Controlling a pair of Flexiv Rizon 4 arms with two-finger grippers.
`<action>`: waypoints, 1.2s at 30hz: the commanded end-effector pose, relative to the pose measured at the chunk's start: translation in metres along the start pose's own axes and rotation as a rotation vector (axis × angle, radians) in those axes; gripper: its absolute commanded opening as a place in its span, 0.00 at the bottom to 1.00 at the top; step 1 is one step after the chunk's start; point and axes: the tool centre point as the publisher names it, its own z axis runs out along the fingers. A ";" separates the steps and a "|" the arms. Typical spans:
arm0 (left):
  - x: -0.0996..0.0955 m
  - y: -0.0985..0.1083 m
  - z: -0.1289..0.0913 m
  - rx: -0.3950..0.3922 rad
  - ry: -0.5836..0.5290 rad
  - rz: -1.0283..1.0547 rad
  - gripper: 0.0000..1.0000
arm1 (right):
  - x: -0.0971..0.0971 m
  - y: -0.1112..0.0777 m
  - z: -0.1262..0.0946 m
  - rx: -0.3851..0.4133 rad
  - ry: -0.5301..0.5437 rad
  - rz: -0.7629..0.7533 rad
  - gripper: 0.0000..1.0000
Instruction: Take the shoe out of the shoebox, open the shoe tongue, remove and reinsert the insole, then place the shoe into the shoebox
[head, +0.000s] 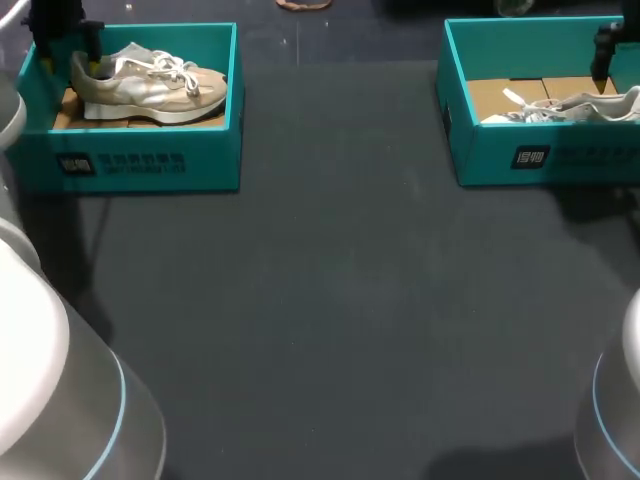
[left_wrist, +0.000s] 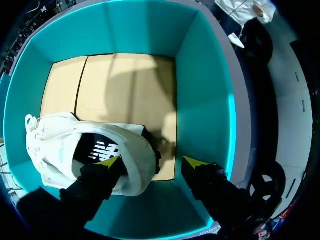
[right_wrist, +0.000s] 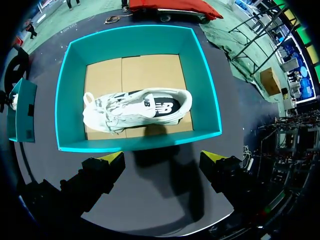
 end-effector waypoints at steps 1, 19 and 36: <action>0.004 0.008 0.004 0.037 0.000 0.003 0.74 | 0.000 0.000 0.000 -0.001 0.000 0.001 1.00; 0.008 0.007 0.017 0.052 0.017 0.005 0.67 | 0.000 0.000 0.000 -0.001 0.000 0.001 1.00; -0.011 0.000 0.023 0.010 0.017 0.099 0.72 | 0.000 0.000 0.000 -0.001 0.000 0.001 1.00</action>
